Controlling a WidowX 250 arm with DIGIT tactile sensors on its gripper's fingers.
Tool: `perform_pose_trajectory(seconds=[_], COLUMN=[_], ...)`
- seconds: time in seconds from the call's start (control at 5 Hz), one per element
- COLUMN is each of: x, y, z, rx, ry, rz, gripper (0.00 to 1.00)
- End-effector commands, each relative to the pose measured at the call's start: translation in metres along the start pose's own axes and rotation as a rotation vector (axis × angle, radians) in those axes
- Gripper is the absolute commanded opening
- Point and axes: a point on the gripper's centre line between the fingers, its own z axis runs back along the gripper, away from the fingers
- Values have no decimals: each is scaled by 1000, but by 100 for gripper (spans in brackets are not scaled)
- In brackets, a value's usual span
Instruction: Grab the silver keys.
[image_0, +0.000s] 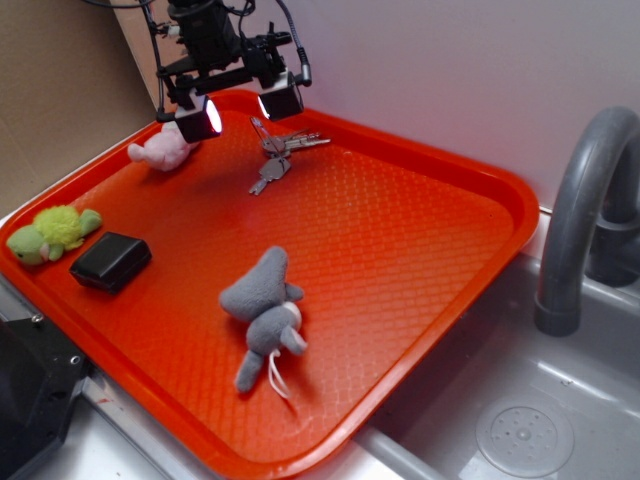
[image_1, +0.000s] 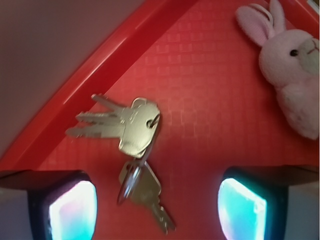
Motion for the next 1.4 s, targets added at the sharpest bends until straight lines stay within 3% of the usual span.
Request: perform_pose_trajectory(seconds=[0.0, 0.2, 0.6, 0.8, 1.0, 1.2], x=[26, 29, 23, 22, 6, -38], y=[5, 4, 3, 0, 11, 3], z=[6, 1, -7, 4, 58, 111], rx=[-16, -11, 14, 51, 38, 41], ry=[-57, -23, -32, -31, -74, -76], rz=[44, 87, 120, 25, -229, -482], gripper=[100, 0, 0, 0, 0, 0])
